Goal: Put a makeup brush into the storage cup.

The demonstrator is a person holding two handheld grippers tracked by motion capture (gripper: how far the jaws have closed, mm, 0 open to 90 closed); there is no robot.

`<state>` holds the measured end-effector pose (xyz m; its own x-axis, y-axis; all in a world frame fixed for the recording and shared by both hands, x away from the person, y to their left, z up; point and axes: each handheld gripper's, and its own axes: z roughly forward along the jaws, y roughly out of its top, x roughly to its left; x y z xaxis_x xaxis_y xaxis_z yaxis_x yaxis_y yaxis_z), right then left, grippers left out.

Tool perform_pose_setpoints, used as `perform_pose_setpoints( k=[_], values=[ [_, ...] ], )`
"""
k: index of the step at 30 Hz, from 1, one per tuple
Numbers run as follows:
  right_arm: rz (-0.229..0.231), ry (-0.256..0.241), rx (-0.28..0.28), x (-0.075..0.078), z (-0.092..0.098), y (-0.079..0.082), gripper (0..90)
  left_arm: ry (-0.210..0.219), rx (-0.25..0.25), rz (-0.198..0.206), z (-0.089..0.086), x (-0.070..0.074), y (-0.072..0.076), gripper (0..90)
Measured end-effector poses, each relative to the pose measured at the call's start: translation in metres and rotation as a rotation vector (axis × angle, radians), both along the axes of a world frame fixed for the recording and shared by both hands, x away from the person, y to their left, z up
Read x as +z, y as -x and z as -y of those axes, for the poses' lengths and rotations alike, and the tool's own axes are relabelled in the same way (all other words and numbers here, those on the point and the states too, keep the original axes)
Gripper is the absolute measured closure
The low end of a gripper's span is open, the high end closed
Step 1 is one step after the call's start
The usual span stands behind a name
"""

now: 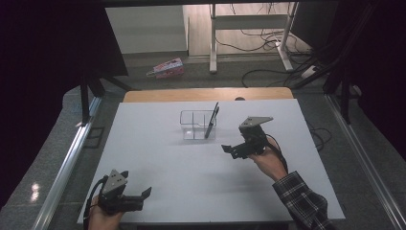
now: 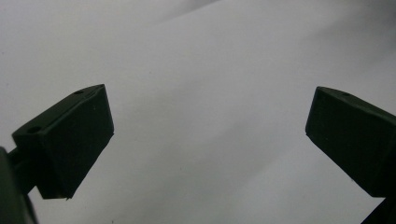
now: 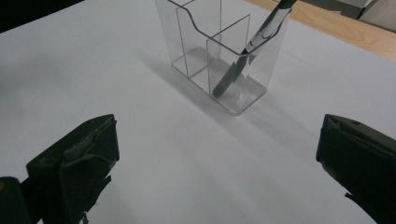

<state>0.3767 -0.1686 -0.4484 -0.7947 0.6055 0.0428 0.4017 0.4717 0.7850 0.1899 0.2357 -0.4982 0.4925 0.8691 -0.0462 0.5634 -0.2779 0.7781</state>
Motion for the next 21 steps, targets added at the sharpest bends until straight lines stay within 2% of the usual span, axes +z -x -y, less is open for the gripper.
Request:
perform_pose_setpoints(
  k=[6,12,21],
  values=[
    [0.007,-0.011,-0.002,0.0,0.003,0.006,0.0,-0.004,-0.005,0.001,0.0,0.0,0.0,1.4],
    [-0.006,-0.034,-0.007,0.0,0.007,0.013,0.0,0.0,-0.006,0.002,0.0,0.0,0.0,1.4],
    [-0.006,-0.024,-0.015,-0.002,0.012,0.023,0.0,-0.002,-0.014,0.003,0.001,0.0,0.001,1.5]
  ],
)
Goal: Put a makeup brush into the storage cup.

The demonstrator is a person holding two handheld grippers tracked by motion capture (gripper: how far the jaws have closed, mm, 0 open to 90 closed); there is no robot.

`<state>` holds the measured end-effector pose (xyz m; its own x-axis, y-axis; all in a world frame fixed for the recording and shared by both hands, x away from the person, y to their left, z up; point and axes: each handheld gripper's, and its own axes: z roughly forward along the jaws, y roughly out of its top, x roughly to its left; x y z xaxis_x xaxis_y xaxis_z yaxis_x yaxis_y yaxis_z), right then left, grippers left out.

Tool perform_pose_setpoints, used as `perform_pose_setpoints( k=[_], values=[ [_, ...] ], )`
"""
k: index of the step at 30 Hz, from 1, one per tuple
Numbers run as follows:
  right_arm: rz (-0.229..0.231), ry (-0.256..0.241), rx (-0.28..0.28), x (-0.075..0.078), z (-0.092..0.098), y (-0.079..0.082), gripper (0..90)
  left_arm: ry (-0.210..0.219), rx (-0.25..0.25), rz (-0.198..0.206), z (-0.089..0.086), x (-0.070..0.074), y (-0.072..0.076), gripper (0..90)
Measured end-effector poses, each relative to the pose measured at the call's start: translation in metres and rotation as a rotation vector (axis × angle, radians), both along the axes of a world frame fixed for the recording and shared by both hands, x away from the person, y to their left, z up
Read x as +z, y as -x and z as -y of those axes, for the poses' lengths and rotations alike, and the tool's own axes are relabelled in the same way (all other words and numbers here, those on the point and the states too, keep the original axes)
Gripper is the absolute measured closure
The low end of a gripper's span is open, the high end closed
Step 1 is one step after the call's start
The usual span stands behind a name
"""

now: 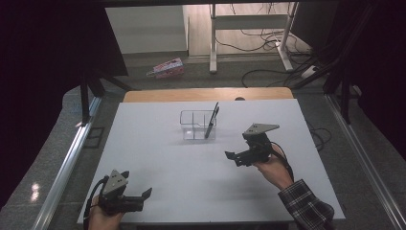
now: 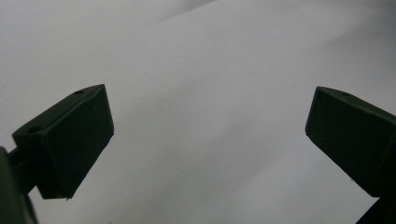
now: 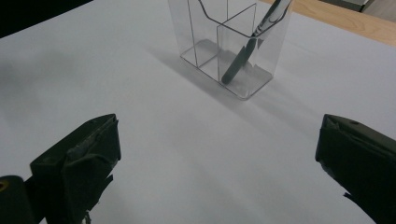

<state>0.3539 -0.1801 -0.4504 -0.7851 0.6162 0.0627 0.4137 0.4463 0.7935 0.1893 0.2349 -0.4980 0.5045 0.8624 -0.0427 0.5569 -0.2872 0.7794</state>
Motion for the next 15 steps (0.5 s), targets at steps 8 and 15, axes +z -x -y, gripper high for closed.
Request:
perform_pose_setpoints(
  k=[8,15],
  values=[
    [-0.004,0.019,-0.006,-0.002,0.005,0.008,0.2,0.0,-0.002,0.002,0.0,0.0,0.0,1.5],
    [-0.028,0.011,0.004,-0.006,0.012,0.013,0.0,-0.002,-0.007,0.003,0.0,0.0,0.0,1.5]
  ],
)
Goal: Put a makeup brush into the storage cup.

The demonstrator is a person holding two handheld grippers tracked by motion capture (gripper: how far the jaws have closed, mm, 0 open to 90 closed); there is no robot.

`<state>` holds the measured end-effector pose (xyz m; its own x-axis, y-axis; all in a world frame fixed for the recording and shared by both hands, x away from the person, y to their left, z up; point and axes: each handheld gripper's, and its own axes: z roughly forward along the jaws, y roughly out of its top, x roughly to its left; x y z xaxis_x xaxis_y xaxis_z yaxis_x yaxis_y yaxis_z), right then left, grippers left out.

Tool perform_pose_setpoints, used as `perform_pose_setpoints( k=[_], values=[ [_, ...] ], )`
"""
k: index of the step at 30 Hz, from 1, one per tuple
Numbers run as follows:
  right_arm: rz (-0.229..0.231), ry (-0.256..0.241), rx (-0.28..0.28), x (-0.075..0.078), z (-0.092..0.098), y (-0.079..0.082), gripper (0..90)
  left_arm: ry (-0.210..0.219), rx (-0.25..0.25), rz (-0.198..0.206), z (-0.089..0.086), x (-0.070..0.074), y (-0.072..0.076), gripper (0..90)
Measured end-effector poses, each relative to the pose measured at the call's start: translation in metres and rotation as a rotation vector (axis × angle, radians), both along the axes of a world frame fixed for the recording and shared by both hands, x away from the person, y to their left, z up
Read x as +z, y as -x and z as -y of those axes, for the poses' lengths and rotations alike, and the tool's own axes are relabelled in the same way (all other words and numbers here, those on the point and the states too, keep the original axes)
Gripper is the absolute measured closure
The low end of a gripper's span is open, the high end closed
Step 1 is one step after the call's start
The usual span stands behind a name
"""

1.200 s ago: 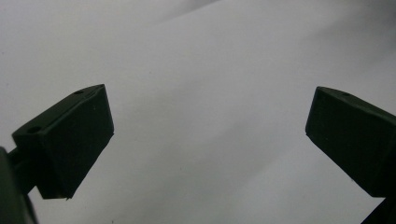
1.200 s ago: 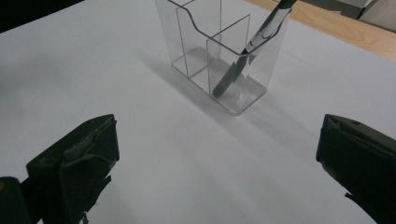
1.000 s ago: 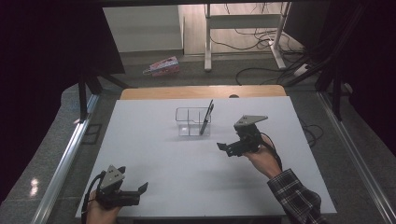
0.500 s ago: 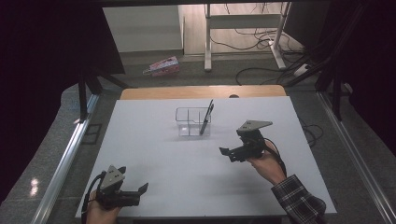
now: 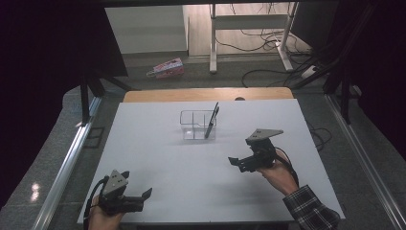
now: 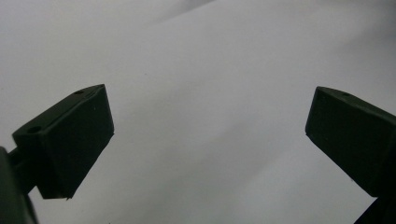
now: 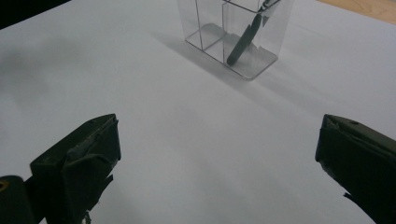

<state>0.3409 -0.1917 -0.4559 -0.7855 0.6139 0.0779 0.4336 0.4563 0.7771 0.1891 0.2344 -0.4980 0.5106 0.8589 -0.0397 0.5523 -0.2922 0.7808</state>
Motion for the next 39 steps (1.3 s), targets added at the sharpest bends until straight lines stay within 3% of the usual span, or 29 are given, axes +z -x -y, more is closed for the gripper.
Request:
perform_pose_setpoints(
  k=[39],
  values=[
    [0.017,0.083,-0.048,-0.006,0.033,0.034,0.0,-0.007,-0.007,0.003,0.001,0.0,0.001,0.7]
  ],
)
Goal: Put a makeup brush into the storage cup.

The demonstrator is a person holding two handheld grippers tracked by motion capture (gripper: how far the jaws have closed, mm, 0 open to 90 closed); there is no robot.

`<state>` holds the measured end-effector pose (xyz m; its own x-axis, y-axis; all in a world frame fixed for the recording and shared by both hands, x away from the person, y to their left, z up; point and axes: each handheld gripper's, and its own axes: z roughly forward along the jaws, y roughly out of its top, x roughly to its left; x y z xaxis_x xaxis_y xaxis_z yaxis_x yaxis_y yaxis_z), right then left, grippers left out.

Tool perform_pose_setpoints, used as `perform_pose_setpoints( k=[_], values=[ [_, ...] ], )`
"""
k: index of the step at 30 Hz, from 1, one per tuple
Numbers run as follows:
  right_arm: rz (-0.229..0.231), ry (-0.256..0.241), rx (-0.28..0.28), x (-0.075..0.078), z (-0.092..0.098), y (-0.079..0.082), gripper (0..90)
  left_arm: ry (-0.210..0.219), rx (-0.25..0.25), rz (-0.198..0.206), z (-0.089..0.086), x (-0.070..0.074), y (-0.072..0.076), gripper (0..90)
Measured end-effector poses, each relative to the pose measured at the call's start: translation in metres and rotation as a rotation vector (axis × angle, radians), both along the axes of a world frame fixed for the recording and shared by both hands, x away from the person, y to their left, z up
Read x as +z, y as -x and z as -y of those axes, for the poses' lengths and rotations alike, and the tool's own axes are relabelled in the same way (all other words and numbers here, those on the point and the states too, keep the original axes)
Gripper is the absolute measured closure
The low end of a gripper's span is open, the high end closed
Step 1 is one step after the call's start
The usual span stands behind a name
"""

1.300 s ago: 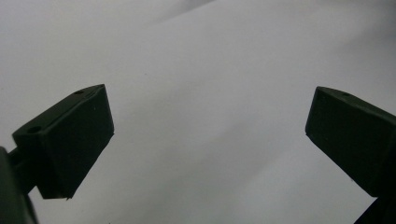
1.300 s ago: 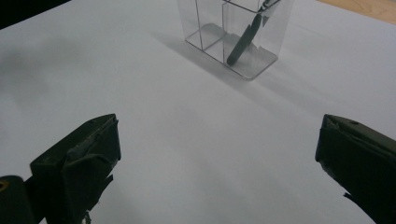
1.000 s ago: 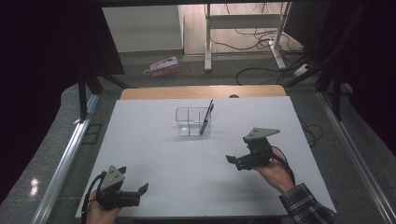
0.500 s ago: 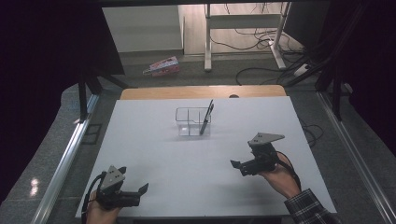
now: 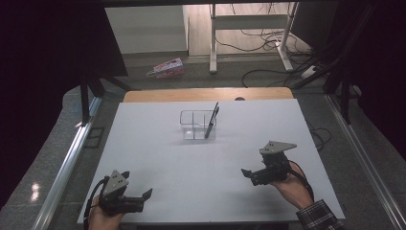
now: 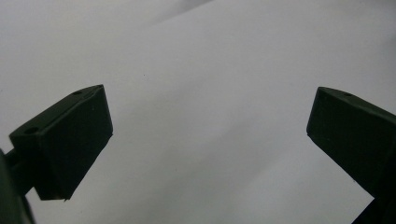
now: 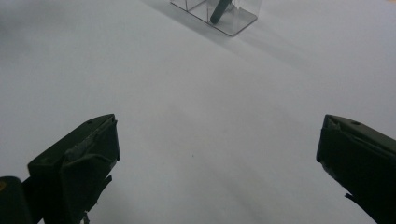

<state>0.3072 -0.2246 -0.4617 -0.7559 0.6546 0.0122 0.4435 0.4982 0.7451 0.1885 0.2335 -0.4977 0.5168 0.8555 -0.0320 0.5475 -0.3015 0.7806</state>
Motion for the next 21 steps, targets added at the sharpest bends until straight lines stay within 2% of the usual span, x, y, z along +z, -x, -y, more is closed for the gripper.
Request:
perform_pose_setpoints(
  k=[21],
  values=[
    [0.005,0.005,-0.055,0.0,0.025,0.016,0.0,-0.004,0.0,-0.001,0.001,0.0,0.0,0.5]
  ],
)
